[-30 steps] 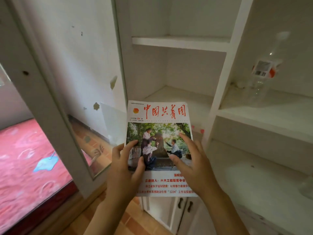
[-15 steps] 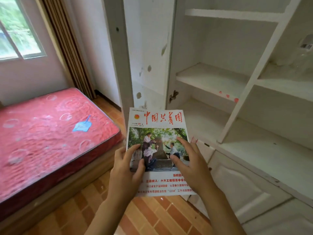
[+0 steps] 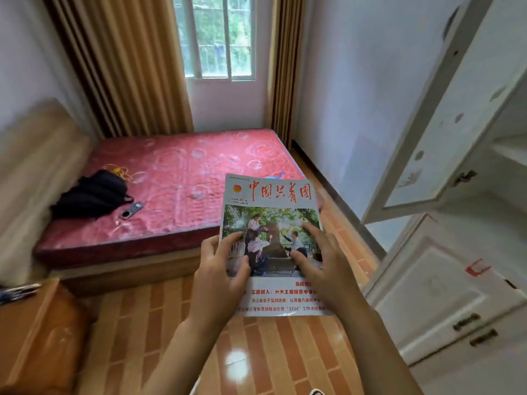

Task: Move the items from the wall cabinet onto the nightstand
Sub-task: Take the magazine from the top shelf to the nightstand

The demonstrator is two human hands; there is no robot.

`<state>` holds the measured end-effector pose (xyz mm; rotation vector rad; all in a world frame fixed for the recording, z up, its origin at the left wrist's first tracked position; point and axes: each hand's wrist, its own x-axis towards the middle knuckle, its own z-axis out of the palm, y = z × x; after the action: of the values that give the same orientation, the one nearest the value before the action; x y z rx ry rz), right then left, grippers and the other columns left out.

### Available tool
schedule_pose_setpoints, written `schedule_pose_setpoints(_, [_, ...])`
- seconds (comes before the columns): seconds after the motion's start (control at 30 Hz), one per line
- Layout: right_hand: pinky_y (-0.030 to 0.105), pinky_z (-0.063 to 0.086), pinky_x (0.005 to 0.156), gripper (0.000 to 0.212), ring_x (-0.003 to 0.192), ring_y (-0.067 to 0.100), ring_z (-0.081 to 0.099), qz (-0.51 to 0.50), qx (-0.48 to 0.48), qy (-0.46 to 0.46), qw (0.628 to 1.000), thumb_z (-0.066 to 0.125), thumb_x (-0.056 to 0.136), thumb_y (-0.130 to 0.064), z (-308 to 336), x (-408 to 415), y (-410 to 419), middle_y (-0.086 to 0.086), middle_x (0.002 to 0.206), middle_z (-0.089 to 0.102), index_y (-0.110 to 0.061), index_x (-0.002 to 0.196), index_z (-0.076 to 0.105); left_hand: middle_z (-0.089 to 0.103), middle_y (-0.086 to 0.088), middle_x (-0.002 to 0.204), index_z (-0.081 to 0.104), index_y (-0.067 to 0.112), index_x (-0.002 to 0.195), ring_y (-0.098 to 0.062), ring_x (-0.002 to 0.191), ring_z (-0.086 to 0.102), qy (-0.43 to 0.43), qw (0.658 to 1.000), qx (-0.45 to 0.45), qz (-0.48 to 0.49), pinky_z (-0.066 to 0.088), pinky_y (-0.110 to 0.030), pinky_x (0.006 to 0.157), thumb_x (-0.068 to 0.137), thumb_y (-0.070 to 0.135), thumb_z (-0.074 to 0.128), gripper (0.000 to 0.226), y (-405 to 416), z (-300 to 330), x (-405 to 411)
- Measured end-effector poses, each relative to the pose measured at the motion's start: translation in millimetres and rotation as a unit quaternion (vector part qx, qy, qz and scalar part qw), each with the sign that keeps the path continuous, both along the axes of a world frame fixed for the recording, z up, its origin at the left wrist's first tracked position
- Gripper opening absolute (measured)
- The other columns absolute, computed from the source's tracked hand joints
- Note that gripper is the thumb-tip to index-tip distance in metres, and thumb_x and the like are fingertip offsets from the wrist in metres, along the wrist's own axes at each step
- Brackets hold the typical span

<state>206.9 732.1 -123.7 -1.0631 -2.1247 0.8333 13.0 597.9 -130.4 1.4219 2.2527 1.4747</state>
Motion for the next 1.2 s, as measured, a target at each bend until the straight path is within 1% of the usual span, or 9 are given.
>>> schedule_pose_setpoints(0.07, [0.041, 0.061, 0.084, 0.062, 0.107, 0.01, 0.063, 0.043, 0.019, -0.013, 0.999, 0.06, 0.094, -0.061, 5, -38, -15, -0.017, 0.128, 0.045, -0.064, 0.146, 0.028, 0.045, 0.009, 0.124, 0.054, 0.037, 0.137, 0.003, 0.096, 0.059, -0.002, 0.999, 0.003, 0.042, 0.054, -0.021, 0.074, 0.095, 0.028, 0.067, 0.045, -32, 3, -26])
schedule_pose_setpoints(0.17, [0.038, 0.055, 0.093, 0.062, 0.107, 0.008, 0.059, 0.109, 0.026, -0.011, 0.994, 0.064, 0.096, -0.051, 12, -91, -36, -0.01, 0.124, 0.05, -0.051, 0.15, 0.035, 0.045, 0.008, 0.125, 0.056, 0.035, 0.136, 0.008, 0.095, 0.054, -0.006, 0.994, 0.003, 0.112, 0.043, -0.005, 0.072, 0.094, 0.027, 0.067, 0.045, -74, 4, -57])
schedule_pose_setpoints(0.27, [0.032, 0.049, 0.097, 0.061, 0.108, 0.006, 0.055, 0.171, 0.024, -0.007, 0.985, 0.067, 0.096, -0.048, 12, -140, -54, -0.007, 0.129, 0.051, -0.042, 0.151, 0.041, 0.043, 0.009, 0.126, 0.053, 0.041, 0.136, 0.005, 0.095, 0.054, -0.011, 0.985, 0.0, 0.175, 0.047, -0.018, 0.076, 0.094, 0.034, 0.063, 0.044, -112, 2, -83])
schedule_pose_setpoints(0.43, [0.029, 0.054, 0.085, 0.061, 0.106, 0.01, 0.058, 0.258, 0.012, -0.032, 0.965, 0.063, 0.097, -0.052, 5, -211, -77, -0.008, 0.129, 0.048, -0.044, 0.152, 0.038, 0.042, 0.007, 0.124, 0.051, 0.037, 0.139, -0.007, 0.1, 0.061, -0.007, 0.967, -0.003, 0.254, 0.059, -0.025, 0.069, 0.098, 0.036, 0.058, 0.041, -157, -5, -120])
schedule_pose_setpoints(0.67, [0.033, 0.061, 0.078, 0.061, 0.099, 0.005, 0.062, 0.343, -0.004, -0.04, 0.939, 0.061, 0.098, -0.055, -2, -305, -69, -0.012, 0.13, 0.046, -0.049, 0.152, 0.033, 0.042, 0.002, 0.123, 0.054, 0.031, 0.138, 0.005, 0.108, 0.054, -0.019, 0.943, -0.013, 0.333, 0.048, -0.004, 0.066, 0.099, 0.032, 0.059, 0.04, -161, -5, -170])
schedule_pose_setpoints(0.73, [0.033, 0.061, 0.079, 0.062, 0.099, 0.005, 0.062, 0.359, -0.003, -0.044, 0.932, 0.059, 0.097, -0.057, -4, -334, -58, -0.012, 0.131, 0.045, -0.05, 0.152, 0.032, 0.043, 0.002, 0.122, 0.054, 0.03, 0.138, 0.0, 0.106, 0.057, -0.018, 0.936, -0.017, 0.351, 0.047, -0.003, 0.067, 0.099, 0.031, 0.06, 0.04, -153, -3, -189])
schedule_pose_setpoints(0.87, [0.036, 0.062, 0.078, 0.062, 0.097, 0.007, 0.063, 0.389, -0.004, -0.05, 0.92, 0.058, 0.096, -0.062, -8, -384, -31, -0.013, 0.129, 0.046, -0.054, 0.151, 0.029, 0.042, 0.003, 0.121, 0.054, 0.026, 0.139, 0.014, 0.109, 0.049, -0.014, 0.926, -0.028, 0.376, 0.047, -0.003, 0.065, 0.1, 0.028, 0.061, 0.04, -130, -2, -226])
schedule_pose_setpoints(1.07, [0.039, 0.061, 0.079, 0.062, 0.097, 0.009, 0.062, 0.43, -0.025, -0.066, 0.9, 0.058, 0.096, -0.061, -17, -448, 2, -0.011, 0.128, 0.046, -0.055, 0.151, 0.028, 0.043, 0.003, 0.122, 0.055, 0.027, 0.14, 0.018, 0.11, 0.046, -0.008, 0.909, -0.053, 0.413, 0.043, 0.001, 0.069, 0.099, 0.025, 0.062, 0.041, -101, -5, -269])
schedule_pose_setpoints(1.2, [0.036, 0.06, 0.078, 0.063, 0.095, 0.005, 0.06, 0.475, -0.029, -0.071, 0.877, 0.059, 0.097, -0.06, -24, -489, 2, -0.013, 0.126, 0.046, -0.053, 0.152, 0.028, 0.04, 0.01, 0.12, 0.052, 0.032, 0.14, 0.004, 0.108, 0.054, -0.015, 0.891, -0.061, 0.45, 0.049, -0.005, 0.072, 0.099, 0.032, 0.06, 0.042, -103, -13, -288])
